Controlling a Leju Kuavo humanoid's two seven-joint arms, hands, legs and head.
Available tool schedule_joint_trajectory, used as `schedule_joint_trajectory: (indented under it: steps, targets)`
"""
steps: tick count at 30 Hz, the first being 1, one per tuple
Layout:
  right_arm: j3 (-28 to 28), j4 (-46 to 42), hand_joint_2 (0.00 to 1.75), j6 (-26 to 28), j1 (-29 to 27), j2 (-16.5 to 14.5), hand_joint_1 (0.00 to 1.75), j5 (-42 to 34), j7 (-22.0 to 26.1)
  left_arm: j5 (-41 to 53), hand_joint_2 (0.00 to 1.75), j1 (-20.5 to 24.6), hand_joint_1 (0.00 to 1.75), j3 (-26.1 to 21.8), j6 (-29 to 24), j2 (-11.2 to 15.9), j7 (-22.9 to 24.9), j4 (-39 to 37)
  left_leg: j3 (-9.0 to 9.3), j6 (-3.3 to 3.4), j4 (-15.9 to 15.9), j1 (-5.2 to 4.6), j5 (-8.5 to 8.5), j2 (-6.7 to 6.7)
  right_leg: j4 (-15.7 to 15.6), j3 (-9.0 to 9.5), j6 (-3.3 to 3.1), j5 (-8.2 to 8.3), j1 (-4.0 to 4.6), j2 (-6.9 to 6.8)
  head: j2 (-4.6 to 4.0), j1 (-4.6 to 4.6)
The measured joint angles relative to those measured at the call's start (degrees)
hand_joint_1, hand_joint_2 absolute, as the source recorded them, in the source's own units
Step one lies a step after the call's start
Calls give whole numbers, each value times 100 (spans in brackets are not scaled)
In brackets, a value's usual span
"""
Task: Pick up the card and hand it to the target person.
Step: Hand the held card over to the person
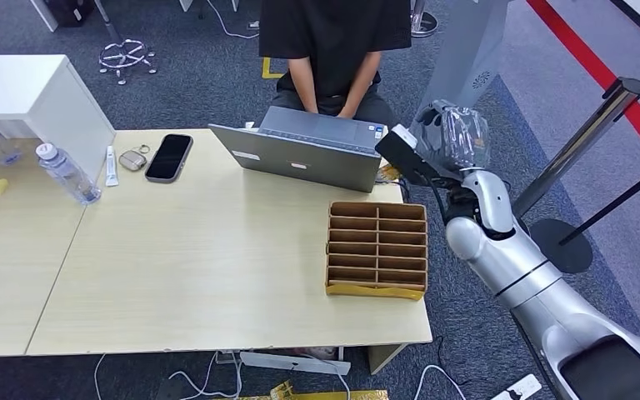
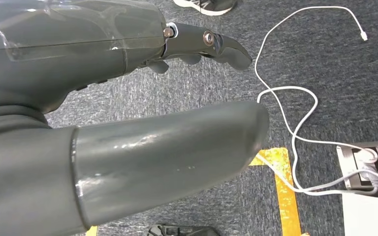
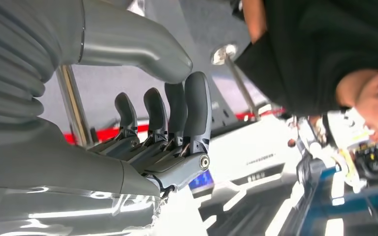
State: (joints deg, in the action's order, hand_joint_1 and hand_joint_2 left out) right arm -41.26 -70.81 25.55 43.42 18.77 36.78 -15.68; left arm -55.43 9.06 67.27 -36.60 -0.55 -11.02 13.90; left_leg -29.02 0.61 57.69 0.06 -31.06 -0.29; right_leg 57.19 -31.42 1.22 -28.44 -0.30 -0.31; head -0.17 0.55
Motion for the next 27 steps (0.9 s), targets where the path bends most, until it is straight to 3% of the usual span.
schedule_joint_trajectory:
  steps: [12,18,19,23,25,27]
  targets:
    - [-215,927,175,98,378,-380,132,692,-246,67,0,32,0,85,8,-42,84,0,0,0,0,1,0,0,0,-1,0,0,1,0,0,0]
    - [-318,1154,175,106,387,-485,120,622,-203,92,0,45,0,143,19,-42,117,0,1,0,0,0,0,0,0,-1,0,0,1,1,0,0]
    - [-326,1178,175,110,387,-494,110,600,-189,92,0,46,0,145,20,-42,119,0,1,0,1,0,0,0,0,-1,0,0,1,1,0,0]
    - [-361,1241,175,148,375,-514,18,492,-122,92,0,49,0,154,21,-42,119,0,2,0,1,0,0,0,0,-1,0,0,1,1,0,-1]
    - [-370,1254,175,199,347,-517,0,448,-94,91,0,48,0,157,20,-42,113,0,2,0,1,0,0,0,0,-1,0,0,1,1,0,0]
    - [-370,1256,175,279,299,-520,0,432,-74,86,0,48,0,158,16,-41,96,0,3,0,1,0,0,0,0,-1,0,0,1,1,0,0]
